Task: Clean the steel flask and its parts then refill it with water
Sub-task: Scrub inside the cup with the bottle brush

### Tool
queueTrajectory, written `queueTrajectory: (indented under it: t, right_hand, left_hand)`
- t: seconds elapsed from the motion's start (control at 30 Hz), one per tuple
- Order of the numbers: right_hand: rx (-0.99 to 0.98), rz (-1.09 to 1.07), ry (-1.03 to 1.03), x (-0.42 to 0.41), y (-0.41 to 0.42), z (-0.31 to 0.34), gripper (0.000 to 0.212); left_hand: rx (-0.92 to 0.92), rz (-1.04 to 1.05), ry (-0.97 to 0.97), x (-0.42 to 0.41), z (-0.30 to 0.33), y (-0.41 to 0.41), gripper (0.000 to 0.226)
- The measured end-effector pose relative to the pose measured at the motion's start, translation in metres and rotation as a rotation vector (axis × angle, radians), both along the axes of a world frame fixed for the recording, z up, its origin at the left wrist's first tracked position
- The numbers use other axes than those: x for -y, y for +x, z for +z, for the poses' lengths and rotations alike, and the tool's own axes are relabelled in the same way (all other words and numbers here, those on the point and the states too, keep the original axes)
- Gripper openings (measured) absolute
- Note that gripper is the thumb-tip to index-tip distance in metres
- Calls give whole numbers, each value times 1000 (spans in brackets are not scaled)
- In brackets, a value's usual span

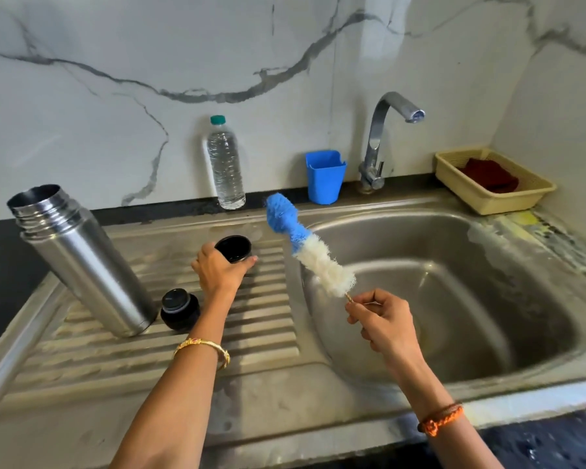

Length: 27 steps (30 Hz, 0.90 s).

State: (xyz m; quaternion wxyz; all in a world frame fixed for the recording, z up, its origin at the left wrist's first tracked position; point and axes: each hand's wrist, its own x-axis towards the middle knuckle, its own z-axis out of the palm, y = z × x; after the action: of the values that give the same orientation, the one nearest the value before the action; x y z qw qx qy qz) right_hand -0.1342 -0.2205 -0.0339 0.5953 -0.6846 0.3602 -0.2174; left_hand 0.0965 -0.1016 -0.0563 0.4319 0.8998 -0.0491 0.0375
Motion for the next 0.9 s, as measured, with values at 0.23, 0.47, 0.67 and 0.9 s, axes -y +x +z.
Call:
queueTrajectory:
  t: [0.23,0.47,0.67,0.9]
  right_hand:
    - [-22,21,-480,32,-31,14,13]
    - [73,48,-821,85,-67,40,11]
    - [264,181,-965,123,-94,38,23]
    - [4,-57,-1327,136,-104,20,27]
  left_hand:
    - [202,-245,-229,13,28,-15,73]
    - [56,-584,-548,34,84,-42,74]
    - [-266,-710,-1049,67,103,-73,50]
    - [-248,-449,-913,127,105,-119,15]
